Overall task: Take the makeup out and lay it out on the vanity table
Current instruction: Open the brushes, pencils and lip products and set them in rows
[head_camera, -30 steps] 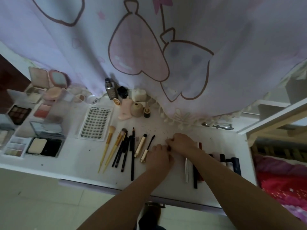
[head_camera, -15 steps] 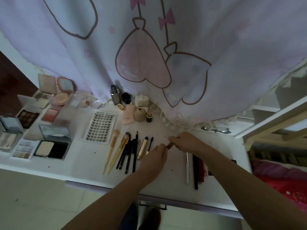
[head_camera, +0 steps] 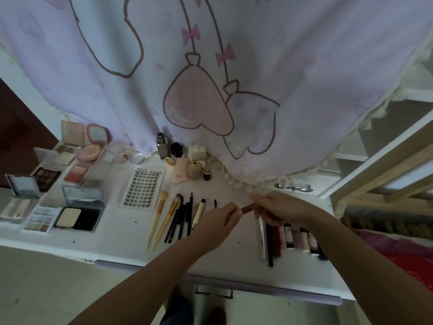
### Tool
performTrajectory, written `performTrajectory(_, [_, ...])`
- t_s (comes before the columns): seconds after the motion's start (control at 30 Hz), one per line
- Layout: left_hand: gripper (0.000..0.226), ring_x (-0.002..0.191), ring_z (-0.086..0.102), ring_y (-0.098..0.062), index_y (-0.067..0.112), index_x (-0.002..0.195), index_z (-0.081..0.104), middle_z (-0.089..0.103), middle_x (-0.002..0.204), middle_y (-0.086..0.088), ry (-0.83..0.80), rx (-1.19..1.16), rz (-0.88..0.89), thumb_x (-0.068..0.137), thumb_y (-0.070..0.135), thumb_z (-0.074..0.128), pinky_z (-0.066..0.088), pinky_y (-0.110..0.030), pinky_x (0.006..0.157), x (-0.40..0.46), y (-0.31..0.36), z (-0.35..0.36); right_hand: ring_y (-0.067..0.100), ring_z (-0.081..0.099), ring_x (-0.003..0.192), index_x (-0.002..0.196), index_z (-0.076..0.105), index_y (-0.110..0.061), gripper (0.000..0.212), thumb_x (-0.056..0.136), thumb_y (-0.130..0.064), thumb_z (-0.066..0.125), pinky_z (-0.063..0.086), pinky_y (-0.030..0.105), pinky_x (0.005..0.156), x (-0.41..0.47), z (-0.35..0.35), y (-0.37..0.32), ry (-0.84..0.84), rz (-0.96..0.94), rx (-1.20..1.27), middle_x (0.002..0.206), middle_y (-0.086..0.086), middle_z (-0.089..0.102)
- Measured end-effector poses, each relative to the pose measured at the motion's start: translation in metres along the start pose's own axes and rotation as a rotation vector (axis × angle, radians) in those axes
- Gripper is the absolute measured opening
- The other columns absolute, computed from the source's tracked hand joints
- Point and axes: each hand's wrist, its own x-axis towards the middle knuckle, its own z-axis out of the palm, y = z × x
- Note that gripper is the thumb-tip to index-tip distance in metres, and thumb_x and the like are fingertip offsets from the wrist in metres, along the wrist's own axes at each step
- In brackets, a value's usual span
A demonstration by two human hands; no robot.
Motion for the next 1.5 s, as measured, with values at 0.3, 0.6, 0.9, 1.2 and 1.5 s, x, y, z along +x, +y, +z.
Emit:
performTrajectory(0.3, [0.017,0.048,0.036,-0.004,0.02,0.087,0.046,0.042,0.06,0.009,-0.034,0.046,0.041,0.1,0.026,0.037,0.03,-0.022,0.049,-0.008,0.0,-0.017,0.005,0.059,0.065,0.096,0.061,-0.016,0.021,0.094,-0.036,0.053,0.047,0.019,0.055,-0.011,0.002,-0.008,0.004,-0.057,-0.006,0.074,-0.005,0.062])
performTrajectory(0.6, [0.023,0.049,0.038,-0.007,0.014,0.095,0.052,0.042,0.06,0.009,-0.026,0.132,0.026,0.101,0.029,0.036,0.032,-0.025,0.05,-0.015,-0.008,-0.021,0.006,0.061,0.072,0.101,0.061,-0.019,0.016,0.094,-0.032,0.054,0.046,0.02,0.057,-0.008,0.002,-0.008,-0.006,-0.058,-0.036,0.085,-0.003,0.067])
performTrajectory(0.9, [0.019,0.053,0.041,-0.012,0.02,0.092,0.047,0.041,0.062,0.008,-0.08,0.17,0.0,0.101,0.031,0.034,0.034,-0.028,0.052,-0.019,-0.016,-0.024,-0.002,0.049,0.05,0.077,0.06,-0.017,0.022,0.096,-0.024,0.051,0.04,0.016,0.05,-0.006,-0.001,0.007,0.093,-0.111,-0.035,0.068,-0.006,0.059])
performTrajectory(1.2, [0.019,0.057,0.043,-0.009,0.031,0.084,0.041,0.047,0.069,0.003,0.01,-0.044,-0.209,0.101,0.028,0.034,0.034,-0.021,0.056,-0.033,-0.048,-0.036,0.007,0.06,0.07,0.097,0.064,-0.009,0.01,0.094,-0.011,0.054,0.046,0.02,0.062,-0.012,-0.019,0.034,0.115,-0.007,0.207,0.084,0.003,0.068])
performTrajectory(1.5, [0.022,0.07,0.059,-0.011,0.016,0.088,0.056,0.064,0.081,0.006,0.136,-0.217,-0.543,0.098,0.033,0.044,0.049,-0.02,0.064,-0.009,-0.032,0.008,0.018,0.066,0.086,0.105,0.054,-0.007,0.014,0.099,-0.015,0.044,0.057,0.029,0.065,0.0,0.068,0.075,0.182,0.189,0.498,0.1,0.009,0.069])
